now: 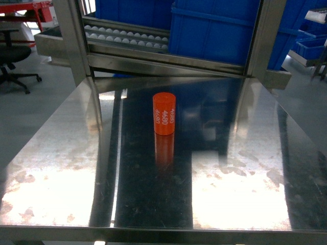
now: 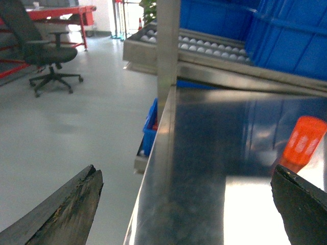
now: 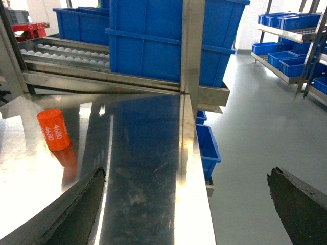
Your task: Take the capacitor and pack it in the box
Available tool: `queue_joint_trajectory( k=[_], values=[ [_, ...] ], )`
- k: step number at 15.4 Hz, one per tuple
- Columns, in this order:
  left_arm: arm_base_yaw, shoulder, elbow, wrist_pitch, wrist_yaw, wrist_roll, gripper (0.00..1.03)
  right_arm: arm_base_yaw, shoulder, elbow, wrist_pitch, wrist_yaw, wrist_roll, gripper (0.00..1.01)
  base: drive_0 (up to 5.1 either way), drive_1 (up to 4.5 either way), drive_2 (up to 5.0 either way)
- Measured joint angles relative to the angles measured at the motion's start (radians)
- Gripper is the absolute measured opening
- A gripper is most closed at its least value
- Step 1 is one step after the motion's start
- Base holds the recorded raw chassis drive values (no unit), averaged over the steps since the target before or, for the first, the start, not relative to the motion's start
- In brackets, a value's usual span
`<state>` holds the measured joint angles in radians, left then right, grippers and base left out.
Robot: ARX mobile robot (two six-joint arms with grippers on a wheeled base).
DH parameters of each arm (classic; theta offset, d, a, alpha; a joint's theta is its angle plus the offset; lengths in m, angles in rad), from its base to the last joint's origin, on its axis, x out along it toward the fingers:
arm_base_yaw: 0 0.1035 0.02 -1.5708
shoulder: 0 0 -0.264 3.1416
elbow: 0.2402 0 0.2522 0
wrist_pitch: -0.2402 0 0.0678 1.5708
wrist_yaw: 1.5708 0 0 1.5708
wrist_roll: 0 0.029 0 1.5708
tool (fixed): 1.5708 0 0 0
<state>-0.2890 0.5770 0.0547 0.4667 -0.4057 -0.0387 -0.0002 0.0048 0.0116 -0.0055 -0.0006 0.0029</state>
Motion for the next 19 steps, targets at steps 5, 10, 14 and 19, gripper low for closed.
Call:
queue_joint_trajectory(
  k=[5, 10, 14, 19],
  values=[
    [-0.097, 1.08, 0.611, 0.513, 0.122, 0.02, 0.98, 0.0, 0.0, 0.0, 0.0, 0.0, 0.0, 0.98, 0.0, 0.0, 0.0],
    [-0.175, 1.498, 1.03, 0.439, 0.172, 0.033, 0.98, 0.0, 0.0, 0.0, 0.0, 0.0, 0.0, 0.98, 0.0, 0.0, 0.0],
    [-0.179, 1.659, 1.135, 0.433, 0.184, 0.079, 0.98, 0.0, 0.0, 0.0, 0.0, 0.0, 0.0, 0.98, 0.0, 0.0, 0.0],
    [-0.162, 1.898, 1.326, 0.428, 0.183, 0.083, 0.98, 0.0, 0.0, 0.0, 0.0, 0.0, 0.0, 0.98, 0.0, 0.0, 0.0]
  ],
)
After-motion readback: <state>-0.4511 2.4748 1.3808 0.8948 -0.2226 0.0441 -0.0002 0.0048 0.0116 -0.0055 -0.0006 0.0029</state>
